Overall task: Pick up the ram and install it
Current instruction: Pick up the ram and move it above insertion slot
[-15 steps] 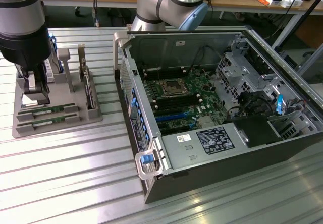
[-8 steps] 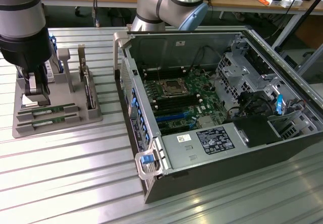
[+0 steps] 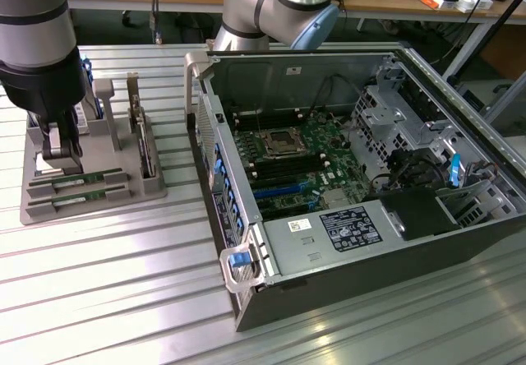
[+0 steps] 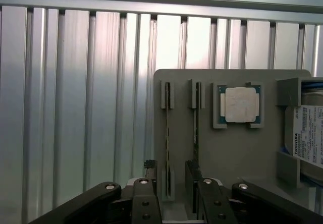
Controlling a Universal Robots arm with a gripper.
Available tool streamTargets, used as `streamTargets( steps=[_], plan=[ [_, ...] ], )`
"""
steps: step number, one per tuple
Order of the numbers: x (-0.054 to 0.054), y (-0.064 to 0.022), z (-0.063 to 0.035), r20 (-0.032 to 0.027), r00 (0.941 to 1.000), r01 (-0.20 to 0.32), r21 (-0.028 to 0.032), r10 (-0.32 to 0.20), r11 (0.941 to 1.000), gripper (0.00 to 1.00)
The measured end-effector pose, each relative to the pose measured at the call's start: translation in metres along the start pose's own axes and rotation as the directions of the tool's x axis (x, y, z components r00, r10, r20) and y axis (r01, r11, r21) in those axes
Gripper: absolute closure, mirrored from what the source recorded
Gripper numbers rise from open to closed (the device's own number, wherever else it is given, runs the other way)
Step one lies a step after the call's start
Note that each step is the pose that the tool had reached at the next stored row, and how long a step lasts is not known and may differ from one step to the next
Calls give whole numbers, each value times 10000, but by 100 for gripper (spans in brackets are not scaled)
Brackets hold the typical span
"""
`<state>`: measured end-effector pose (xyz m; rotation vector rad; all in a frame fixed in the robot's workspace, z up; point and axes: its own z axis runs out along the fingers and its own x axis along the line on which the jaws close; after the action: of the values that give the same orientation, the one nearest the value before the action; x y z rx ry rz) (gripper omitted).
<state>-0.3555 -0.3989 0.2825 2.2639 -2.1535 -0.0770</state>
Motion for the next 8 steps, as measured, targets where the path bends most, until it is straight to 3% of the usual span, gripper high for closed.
streamTargets(
  steps=[8],
  plan=[
    [2, -3, 59, 0, 10000, 0, 0, 0, 10000, 64]
  ],
)
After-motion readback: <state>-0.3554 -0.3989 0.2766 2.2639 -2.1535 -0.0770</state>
